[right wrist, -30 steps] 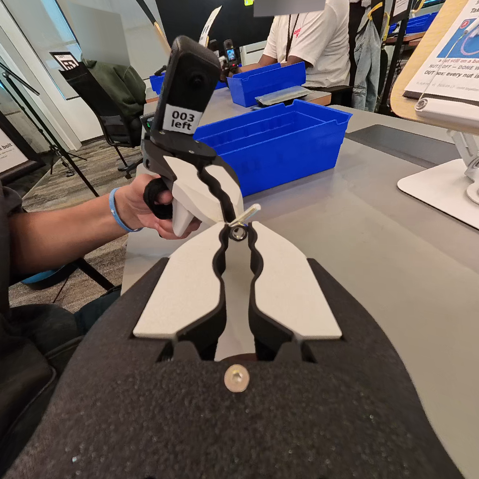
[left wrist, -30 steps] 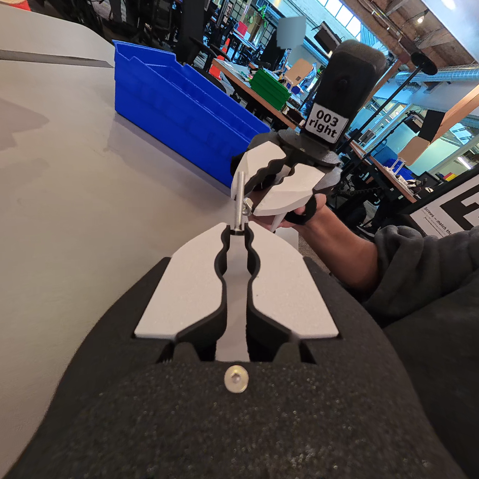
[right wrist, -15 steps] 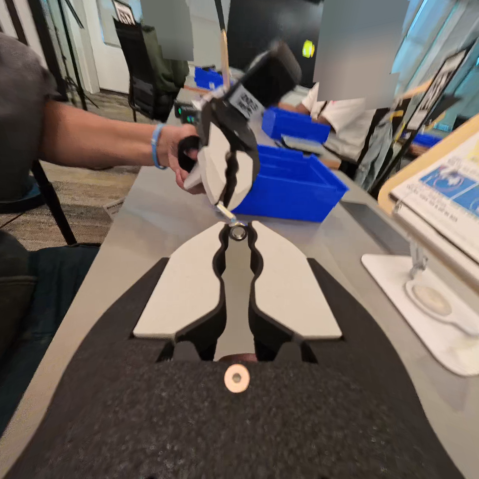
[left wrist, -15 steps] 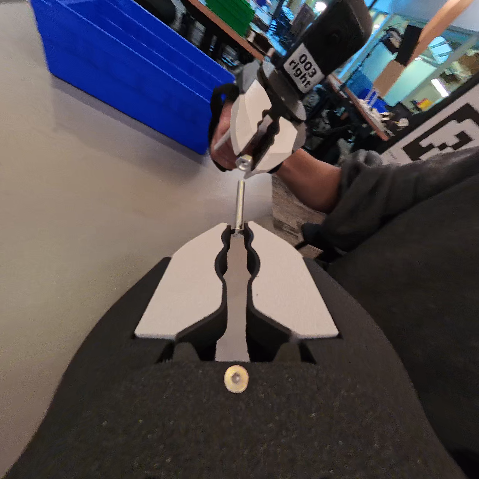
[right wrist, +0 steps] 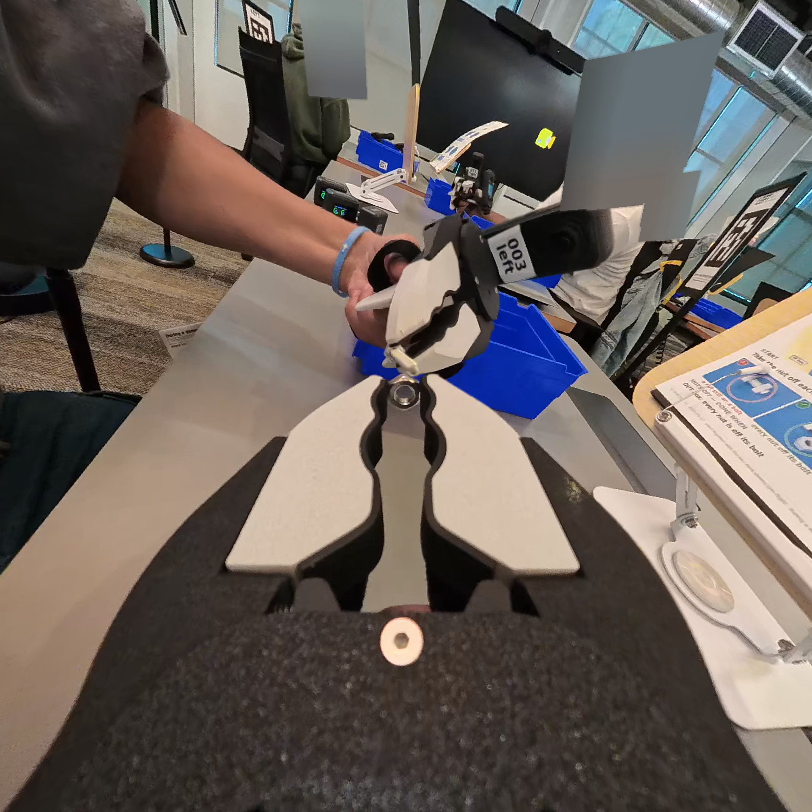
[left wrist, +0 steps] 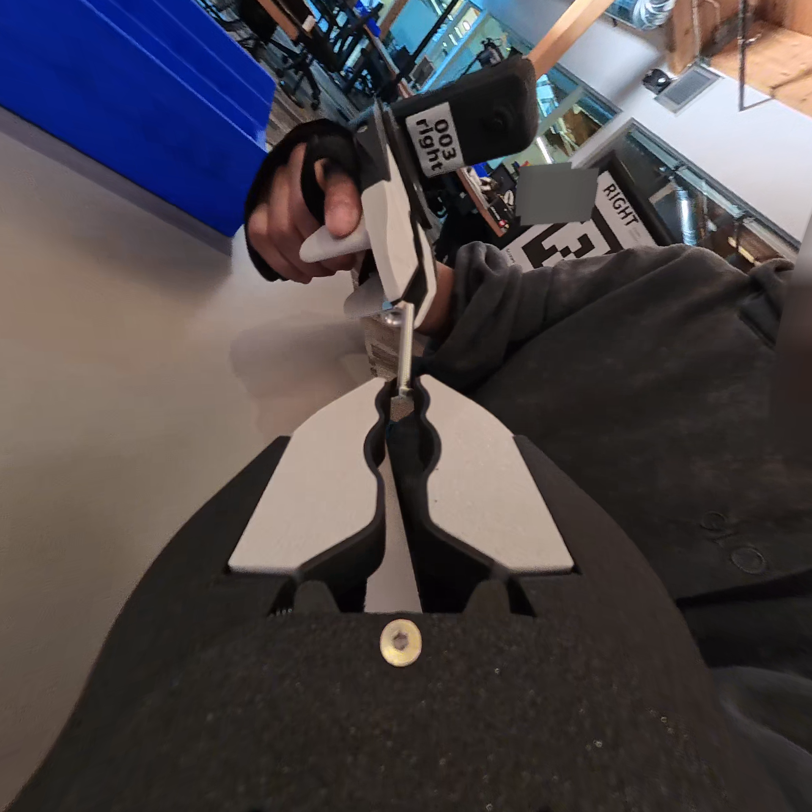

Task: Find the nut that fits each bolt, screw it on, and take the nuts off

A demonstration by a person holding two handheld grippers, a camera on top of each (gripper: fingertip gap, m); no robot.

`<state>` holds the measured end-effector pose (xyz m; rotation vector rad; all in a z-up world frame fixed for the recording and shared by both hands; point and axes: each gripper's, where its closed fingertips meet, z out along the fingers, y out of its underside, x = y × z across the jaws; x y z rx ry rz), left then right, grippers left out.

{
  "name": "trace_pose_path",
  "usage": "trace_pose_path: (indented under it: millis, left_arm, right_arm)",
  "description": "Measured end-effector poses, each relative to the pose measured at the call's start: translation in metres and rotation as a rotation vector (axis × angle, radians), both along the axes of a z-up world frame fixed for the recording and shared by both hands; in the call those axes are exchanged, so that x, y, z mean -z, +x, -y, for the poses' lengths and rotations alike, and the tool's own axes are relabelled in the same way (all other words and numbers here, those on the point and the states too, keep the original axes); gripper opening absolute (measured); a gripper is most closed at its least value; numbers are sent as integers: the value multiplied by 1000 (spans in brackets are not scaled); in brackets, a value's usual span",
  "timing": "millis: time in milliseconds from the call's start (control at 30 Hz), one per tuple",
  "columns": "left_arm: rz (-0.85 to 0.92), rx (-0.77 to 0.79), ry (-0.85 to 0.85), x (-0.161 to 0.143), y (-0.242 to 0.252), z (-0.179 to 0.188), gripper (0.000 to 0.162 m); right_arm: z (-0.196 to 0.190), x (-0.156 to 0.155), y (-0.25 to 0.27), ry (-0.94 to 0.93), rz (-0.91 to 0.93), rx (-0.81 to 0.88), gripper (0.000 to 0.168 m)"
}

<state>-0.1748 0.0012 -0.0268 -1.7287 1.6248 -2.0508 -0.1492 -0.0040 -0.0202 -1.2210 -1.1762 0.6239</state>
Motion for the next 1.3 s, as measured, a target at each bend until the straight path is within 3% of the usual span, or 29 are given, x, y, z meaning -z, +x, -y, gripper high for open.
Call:
trace_pose_path:
  millis: [800, 1300]
  left_arm:
    - [-18, 23, 14, 2, 6, -9, 9]
    - [-3, -91, 134, 12, 10, -7, 9]
  right_arm:
    - [-8, -3, -1, 11, 20, -24, 14]
    - [-9, 7, -2, -237, -154, 1, 14]
